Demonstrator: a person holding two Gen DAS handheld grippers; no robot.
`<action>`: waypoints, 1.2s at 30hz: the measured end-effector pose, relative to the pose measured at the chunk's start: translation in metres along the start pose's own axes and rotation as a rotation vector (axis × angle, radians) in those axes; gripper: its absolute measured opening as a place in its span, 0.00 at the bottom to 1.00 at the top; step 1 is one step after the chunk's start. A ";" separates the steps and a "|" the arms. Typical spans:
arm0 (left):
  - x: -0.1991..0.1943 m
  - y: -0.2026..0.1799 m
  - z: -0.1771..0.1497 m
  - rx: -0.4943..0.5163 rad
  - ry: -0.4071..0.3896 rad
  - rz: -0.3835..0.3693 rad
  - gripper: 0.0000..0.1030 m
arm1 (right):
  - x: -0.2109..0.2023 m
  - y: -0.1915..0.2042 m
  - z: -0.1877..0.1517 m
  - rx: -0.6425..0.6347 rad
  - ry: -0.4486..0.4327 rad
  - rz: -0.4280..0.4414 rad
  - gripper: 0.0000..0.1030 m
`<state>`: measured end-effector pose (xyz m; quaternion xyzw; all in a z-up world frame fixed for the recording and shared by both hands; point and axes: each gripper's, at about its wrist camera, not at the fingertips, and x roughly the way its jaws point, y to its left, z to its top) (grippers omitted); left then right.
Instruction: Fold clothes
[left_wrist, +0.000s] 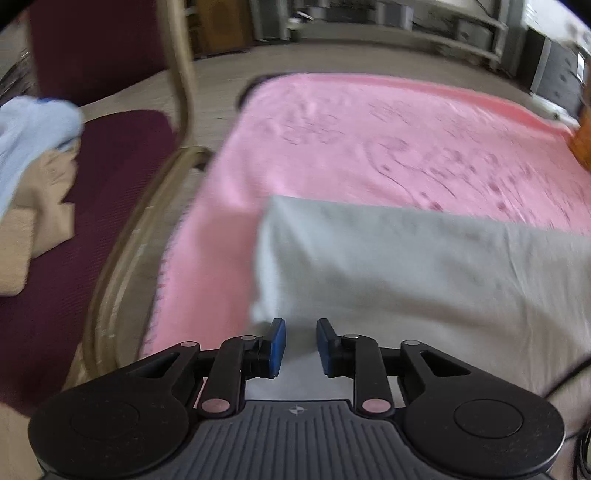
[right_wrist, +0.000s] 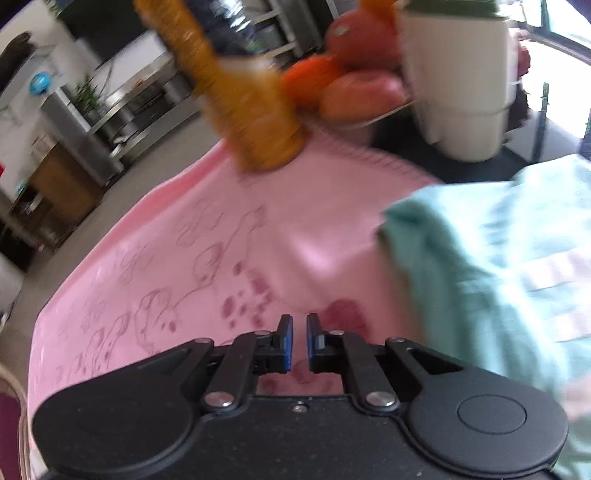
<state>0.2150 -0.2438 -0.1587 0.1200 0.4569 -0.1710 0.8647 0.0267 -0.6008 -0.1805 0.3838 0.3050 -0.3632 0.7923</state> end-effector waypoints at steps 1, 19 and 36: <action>-0.003 0.006 0.001 -0.030 -0.016 -0.006 0.22 | -0.007 -0.004 0.001 0.026 0.001 0.028 0.12; 0.024 -0.021 0.008 -0.060 0.005 -0.293 0.17 | 0.022 0.061 -0.077 -0.030 0.521 0.508 0.25; -0.032 0.060 -0.043 -0.199 0.006 0.127 0.15 | -0.055 -0.066 -0.064 0.341 0.275 0.402 0.22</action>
